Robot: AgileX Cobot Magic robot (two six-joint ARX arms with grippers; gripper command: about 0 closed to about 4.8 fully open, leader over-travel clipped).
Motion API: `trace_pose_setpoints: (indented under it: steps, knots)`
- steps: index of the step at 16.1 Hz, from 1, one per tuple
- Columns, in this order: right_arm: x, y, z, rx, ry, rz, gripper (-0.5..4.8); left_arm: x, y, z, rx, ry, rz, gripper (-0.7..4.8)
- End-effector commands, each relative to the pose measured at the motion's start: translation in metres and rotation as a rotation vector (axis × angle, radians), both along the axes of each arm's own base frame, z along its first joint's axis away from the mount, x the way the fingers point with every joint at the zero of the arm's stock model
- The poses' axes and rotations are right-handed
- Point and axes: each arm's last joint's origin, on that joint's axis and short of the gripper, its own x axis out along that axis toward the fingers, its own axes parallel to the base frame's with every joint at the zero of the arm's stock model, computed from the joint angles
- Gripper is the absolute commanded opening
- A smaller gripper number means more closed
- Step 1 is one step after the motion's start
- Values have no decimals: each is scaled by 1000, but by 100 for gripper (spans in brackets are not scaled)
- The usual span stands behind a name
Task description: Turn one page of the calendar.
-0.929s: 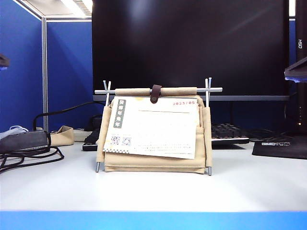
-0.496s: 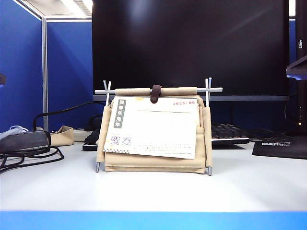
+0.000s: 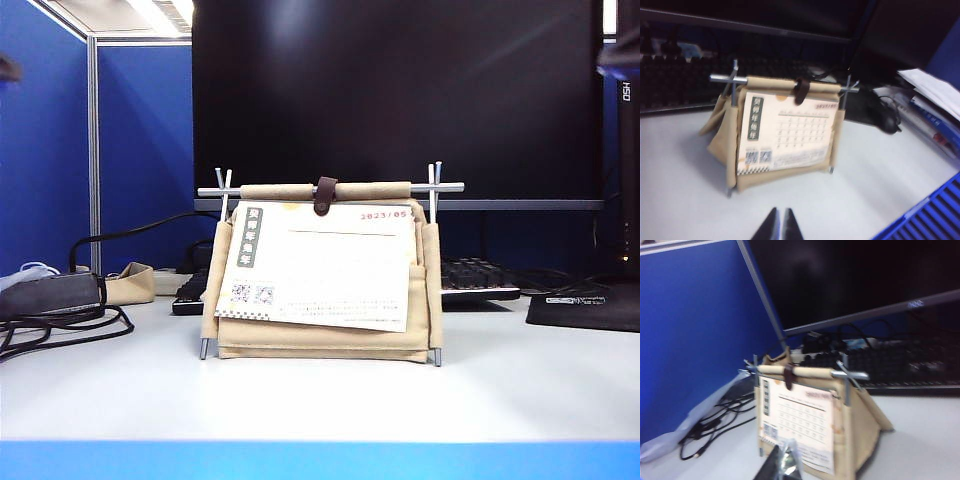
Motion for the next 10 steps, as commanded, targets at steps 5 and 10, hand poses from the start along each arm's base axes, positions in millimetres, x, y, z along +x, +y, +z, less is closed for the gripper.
trace_pose_setpoints:
  steps: [5, 10]
  knots:
    - [43, 35, 35, -257, -12, 126, 5, 22, -10, 2, 105, 127, -16, 132]
    - [88, 77, 13, 68, 317, 243, 164, 48, -22, -3, 184, 162, -30, 318]
